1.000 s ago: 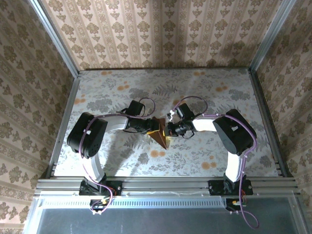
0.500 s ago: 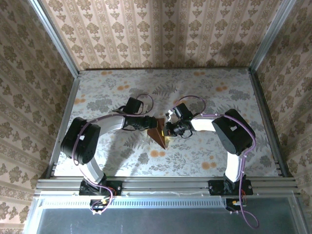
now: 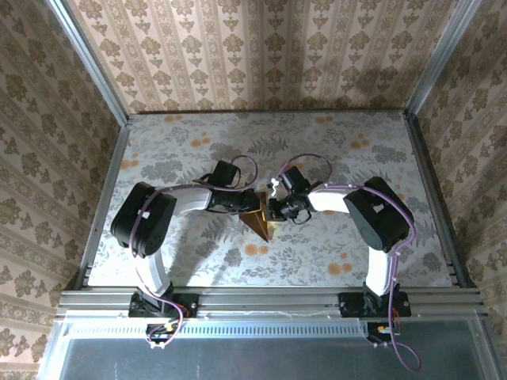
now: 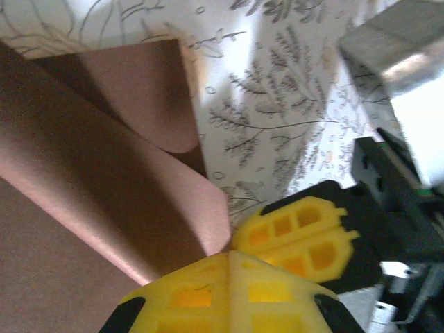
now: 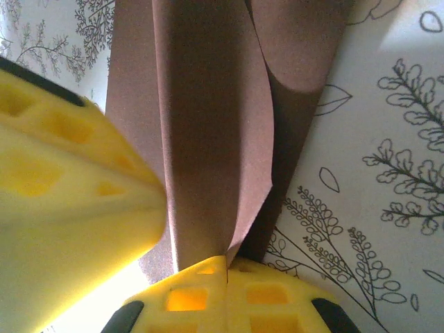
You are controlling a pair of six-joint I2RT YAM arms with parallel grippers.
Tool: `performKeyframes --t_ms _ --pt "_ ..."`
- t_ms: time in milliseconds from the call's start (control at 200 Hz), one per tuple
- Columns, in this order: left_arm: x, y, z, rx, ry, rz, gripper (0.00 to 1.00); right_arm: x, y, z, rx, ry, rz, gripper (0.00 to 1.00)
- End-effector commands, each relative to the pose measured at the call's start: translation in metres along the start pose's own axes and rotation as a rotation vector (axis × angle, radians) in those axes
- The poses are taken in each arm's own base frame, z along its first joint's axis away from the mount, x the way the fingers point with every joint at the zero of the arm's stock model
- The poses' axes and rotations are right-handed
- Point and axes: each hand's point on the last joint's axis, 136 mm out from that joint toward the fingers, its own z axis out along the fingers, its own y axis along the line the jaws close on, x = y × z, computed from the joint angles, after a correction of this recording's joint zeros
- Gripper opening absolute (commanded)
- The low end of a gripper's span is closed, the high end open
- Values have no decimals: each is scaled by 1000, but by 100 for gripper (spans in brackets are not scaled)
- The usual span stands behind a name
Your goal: Fold a paper plane with a square sheet of paper (fold left side to right side)
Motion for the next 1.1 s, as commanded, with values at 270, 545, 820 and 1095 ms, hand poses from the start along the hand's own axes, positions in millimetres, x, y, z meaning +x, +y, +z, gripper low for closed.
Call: performKeyframes --t_ms 270,545,820,1095 --pt "13 36 13 -127 55 -29 0 52 -58 15 226 169 71 5" --pt "27 55 13 -188 80 -51 0 46 -47 14 181 165 66 5" --pt "30 57 13 -199 81 -55 0 9 -3 -8 31 71 36 12" --pt "30 60 13 -208 74 -55 0 -11 20 -41 -126 -29 59 26"
